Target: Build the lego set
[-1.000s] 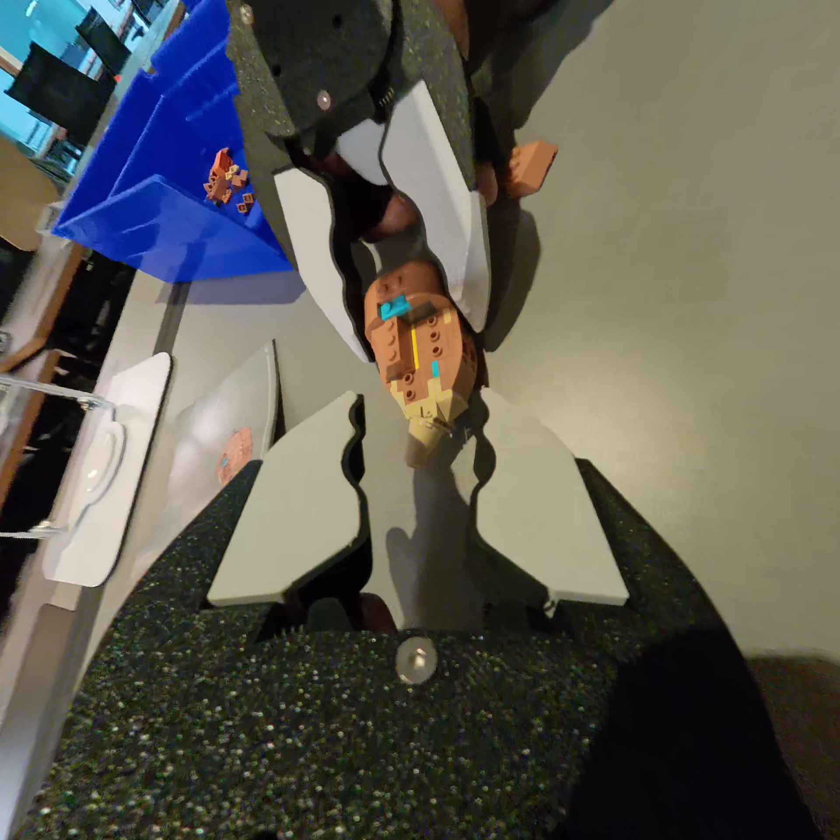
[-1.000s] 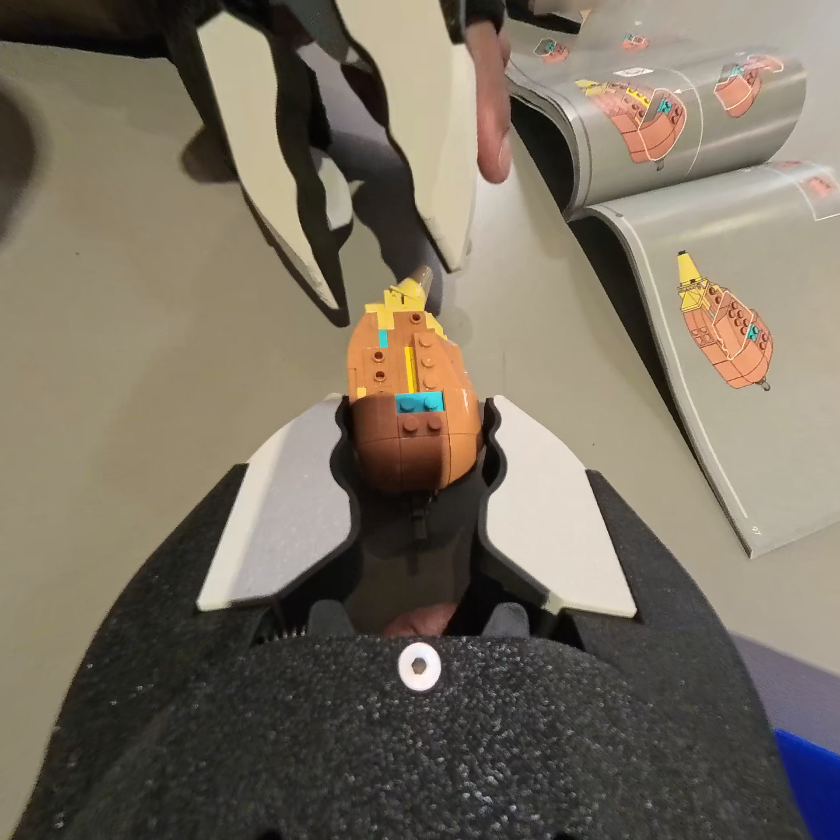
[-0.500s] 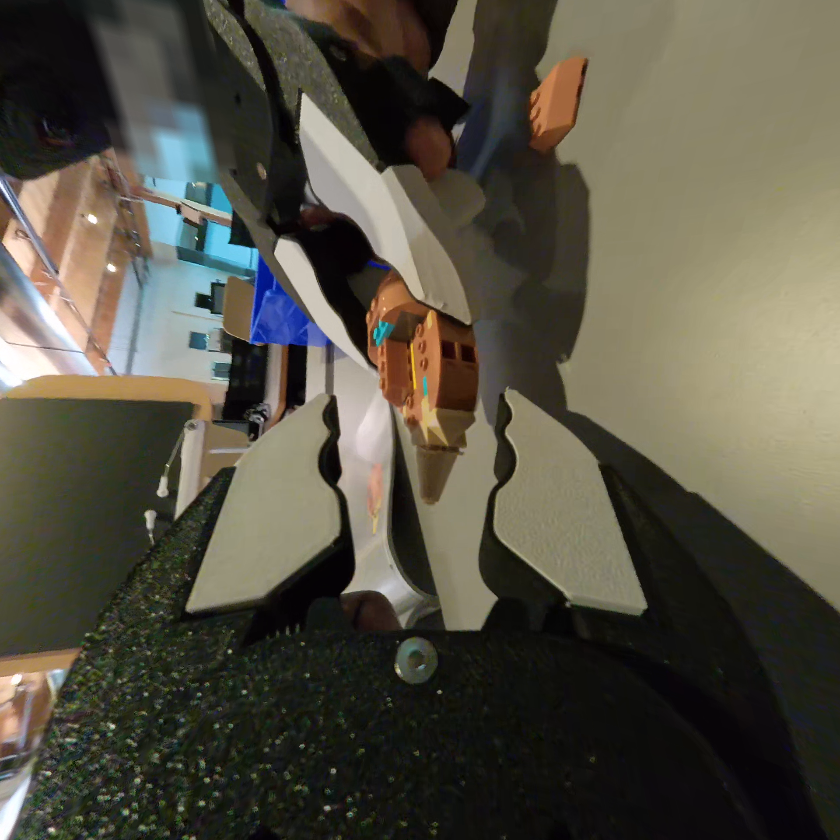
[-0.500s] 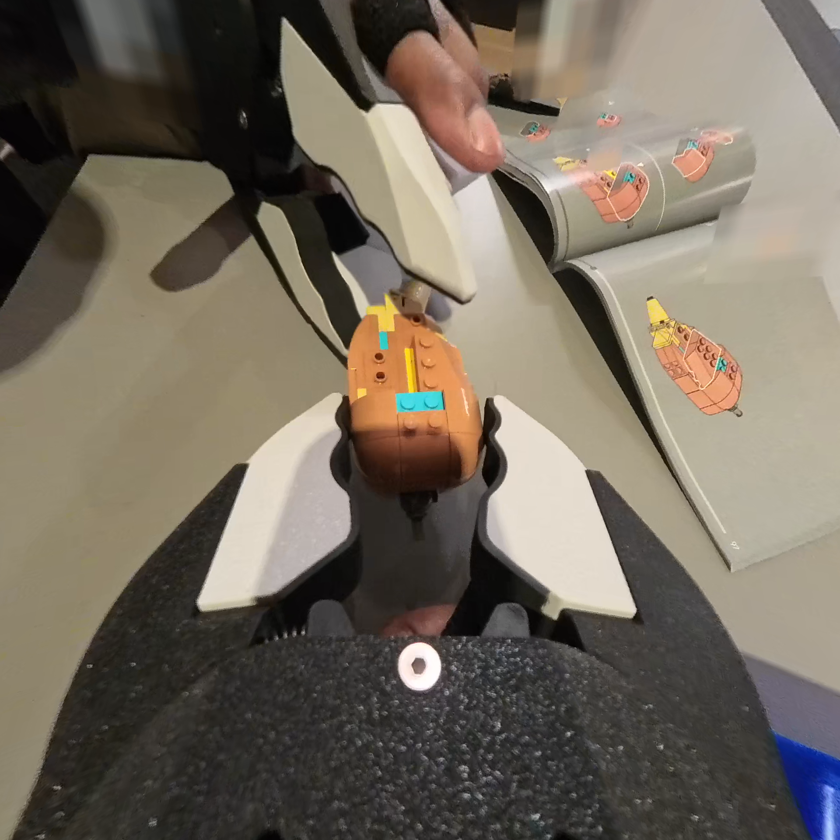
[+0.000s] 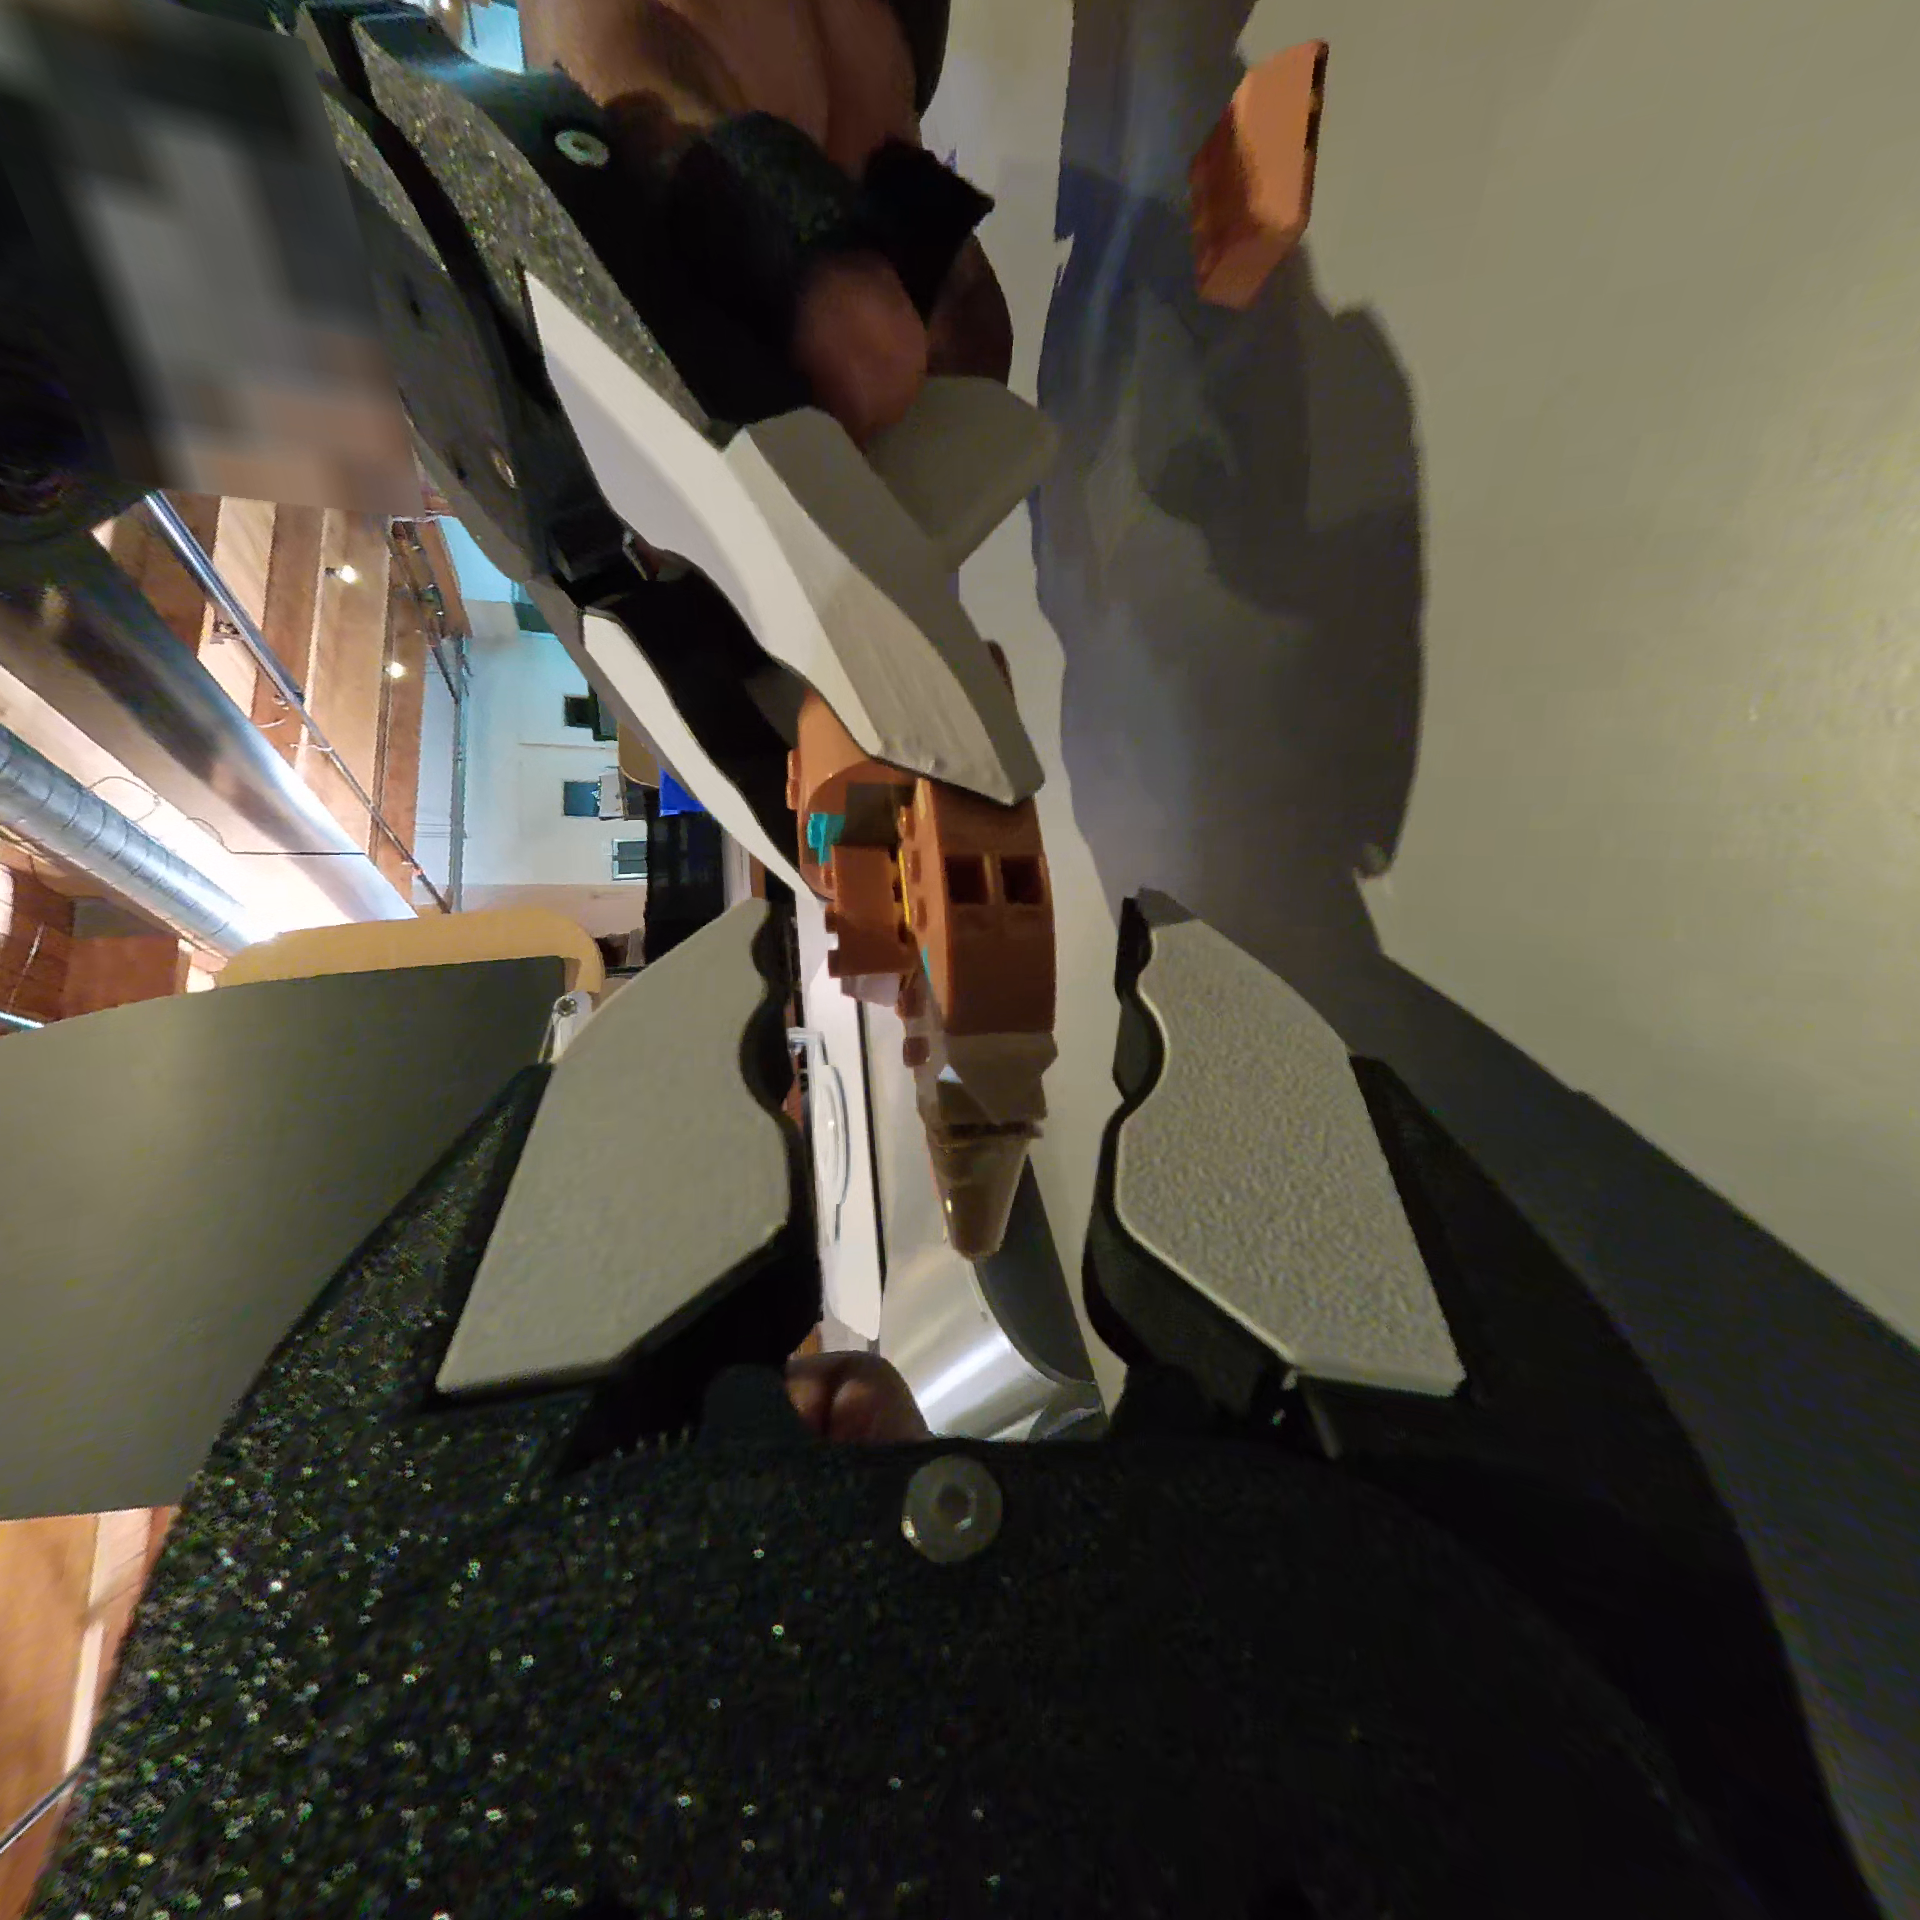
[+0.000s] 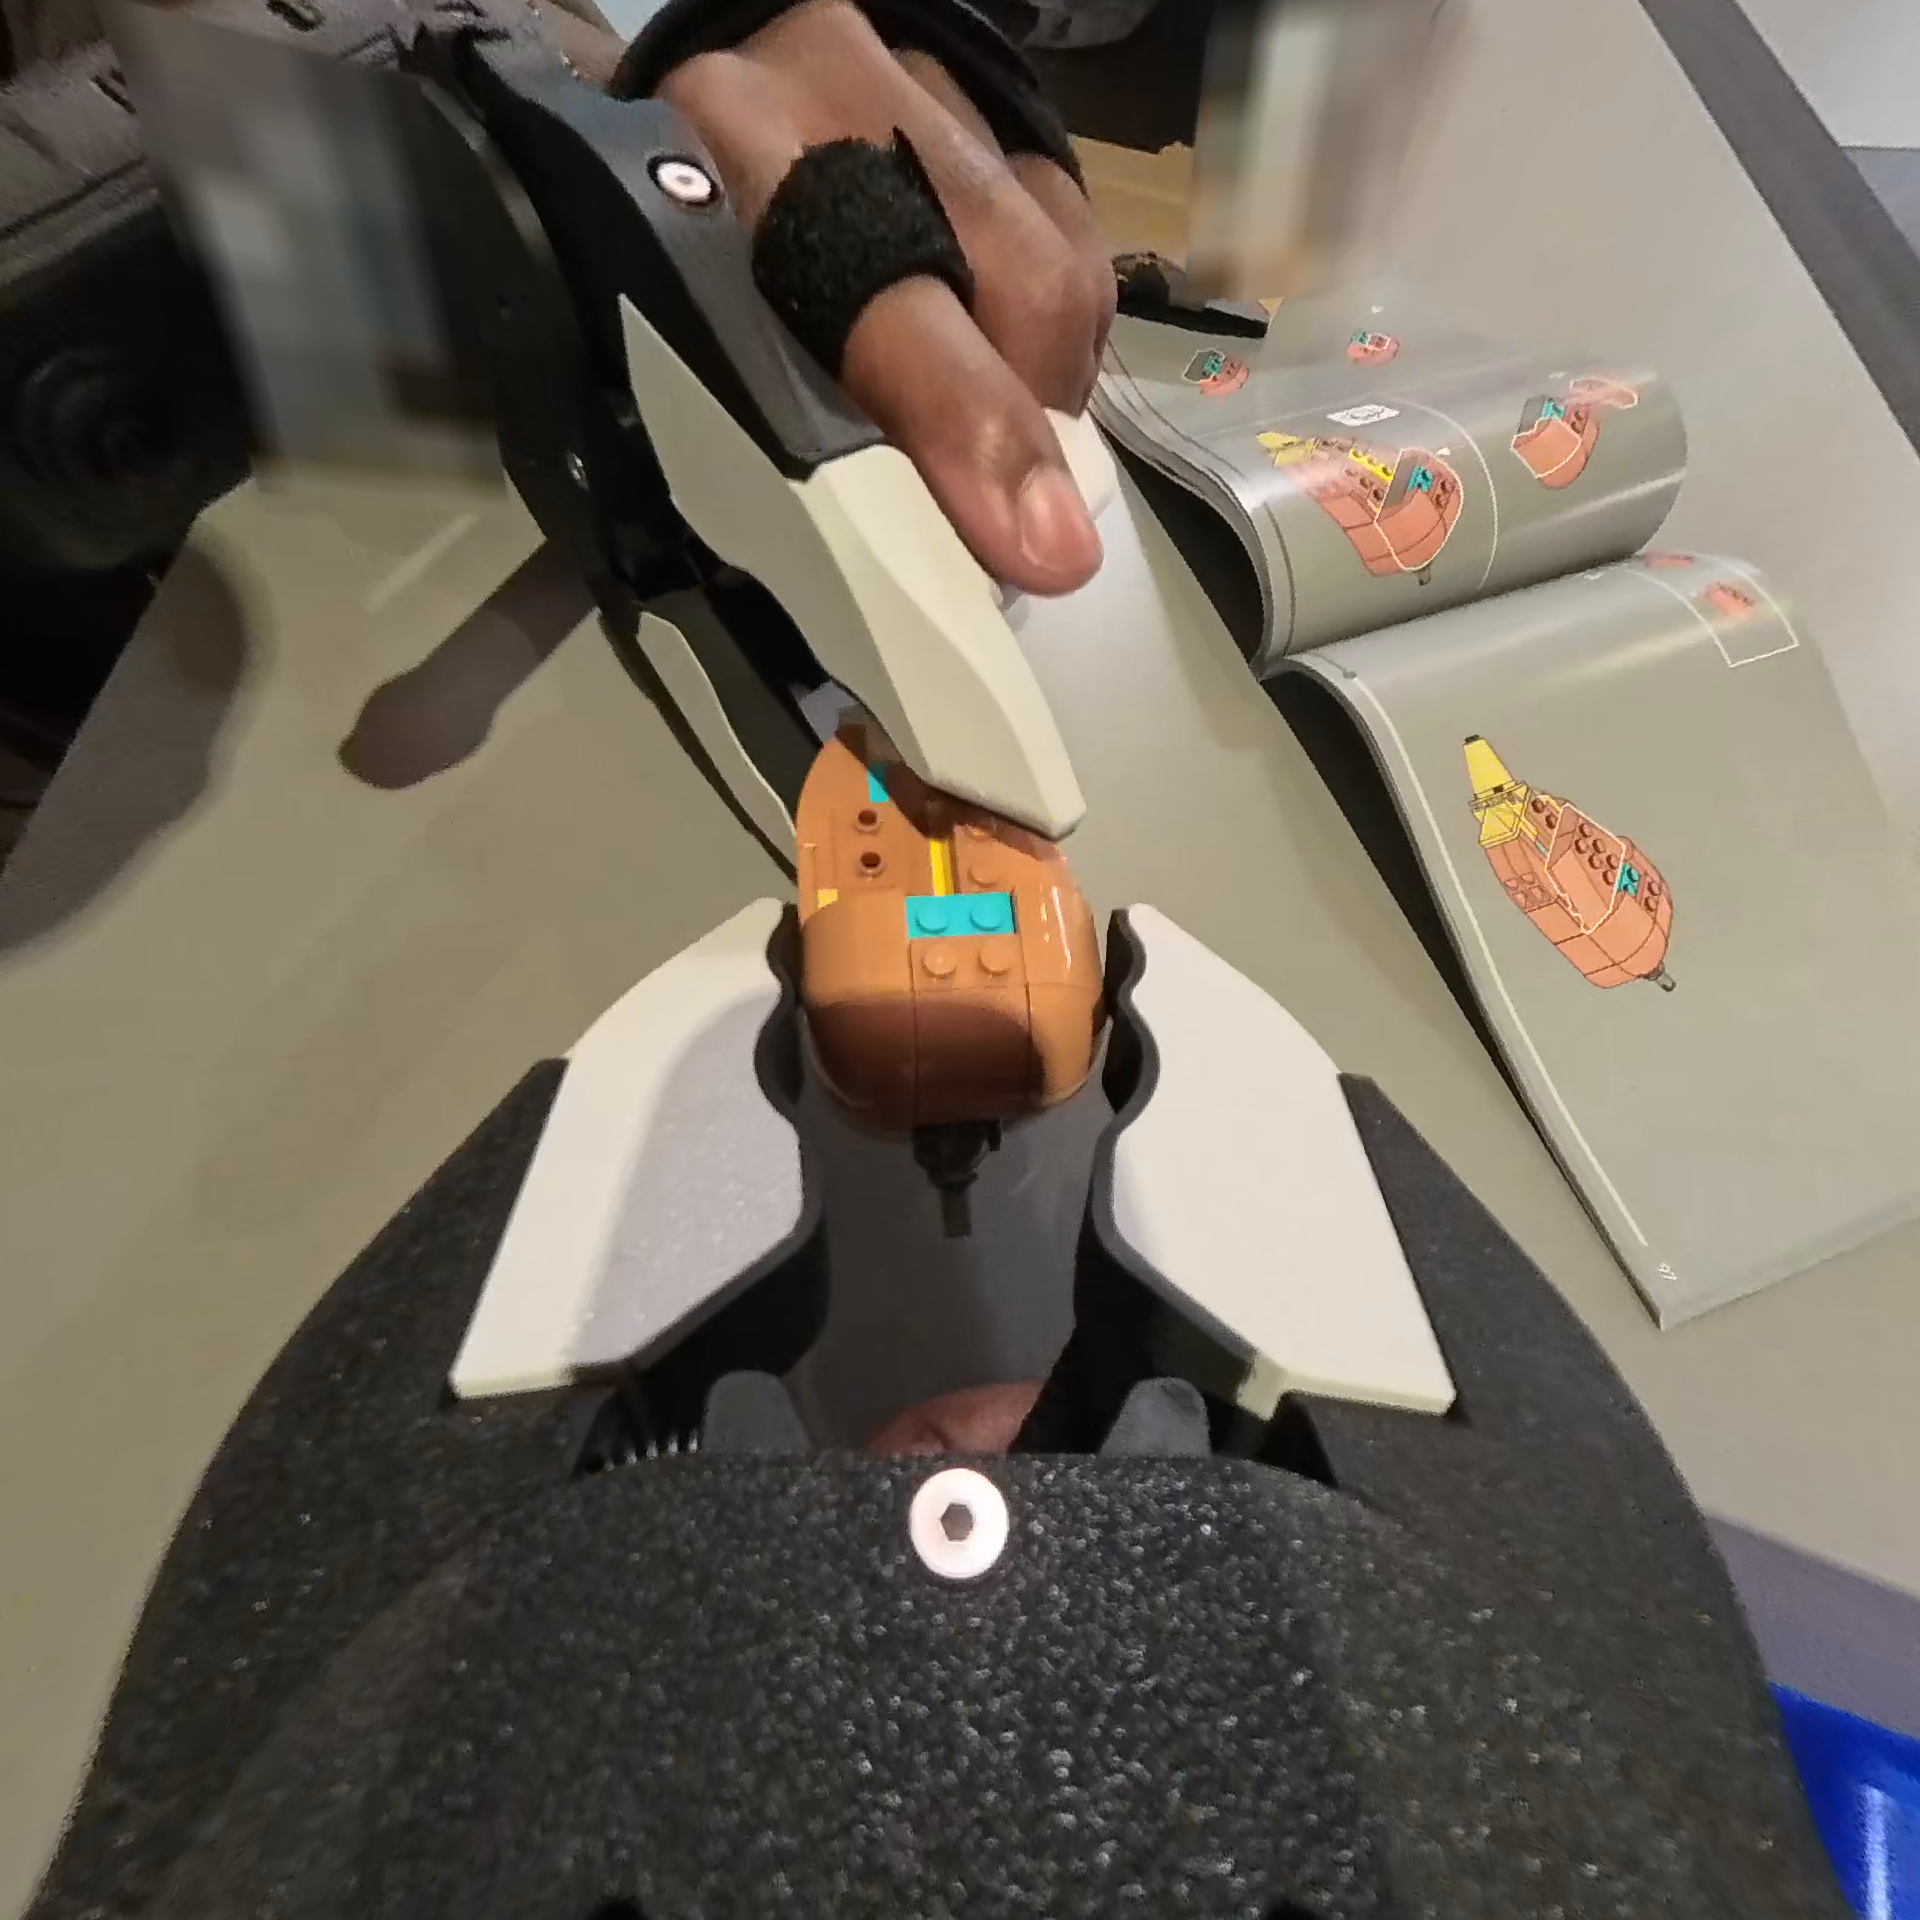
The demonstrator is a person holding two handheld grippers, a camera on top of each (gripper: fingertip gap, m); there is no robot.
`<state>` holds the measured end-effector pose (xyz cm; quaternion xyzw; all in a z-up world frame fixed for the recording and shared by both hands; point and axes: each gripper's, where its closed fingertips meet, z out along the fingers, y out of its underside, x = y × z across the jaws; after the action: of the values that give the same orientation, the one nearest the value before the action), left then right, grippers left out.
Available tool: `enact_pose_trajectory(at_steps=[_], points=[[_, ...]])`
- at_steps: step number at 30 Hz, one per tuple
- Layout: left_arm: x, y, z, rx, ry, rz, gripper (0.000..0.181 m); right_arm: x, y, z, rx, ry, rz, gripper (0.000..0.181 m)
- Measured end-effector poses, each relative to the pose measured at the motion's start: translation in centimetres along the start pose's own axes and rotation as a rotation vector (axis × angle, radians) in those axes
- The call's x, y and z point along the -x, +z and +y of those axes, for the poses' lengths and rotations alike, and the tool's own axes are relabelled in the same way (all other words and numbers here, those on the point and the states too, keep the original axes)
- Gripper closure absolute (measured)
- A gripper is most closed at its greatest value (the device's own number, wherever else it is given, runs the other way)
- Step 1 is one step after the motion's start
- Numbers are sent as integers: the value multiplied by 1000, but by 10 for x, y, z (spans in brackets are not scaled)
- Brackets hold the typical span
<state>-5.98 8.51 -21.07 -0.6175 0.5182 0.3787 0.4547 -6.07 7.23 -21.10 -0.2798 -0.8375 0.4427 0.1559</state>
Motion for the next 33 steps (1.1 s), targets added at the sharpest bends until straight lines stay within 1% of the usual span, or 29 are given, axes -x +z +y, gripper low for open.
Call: enact_pose_trajectory(at_steps=[3, 6, 13, 18, 27, 33], points=[[1, 1, -1, 5, 17, -12, 126, 1, 0, -4, -17, -8, 2, 125], [5, 1, 1, 26, 36, -46, 137, 2, 0, -5, -23, -25, 8, 125], [10, -1, 1, 41, 76, -87, 141, 3, -1, -9, -45, -23, 7, 125], [18, -5, -3, 33, 106, -145, 145, 4, -3, -12, -71, -19, -6, 125], [15, -6, -5, 26, 92, -129, 142, 6, -3, -14, -68, -52, 0, 125], [20, -7, -6, 28, 103, -158, 143, 7, -5, -18, -82, -72, 13, 125]])
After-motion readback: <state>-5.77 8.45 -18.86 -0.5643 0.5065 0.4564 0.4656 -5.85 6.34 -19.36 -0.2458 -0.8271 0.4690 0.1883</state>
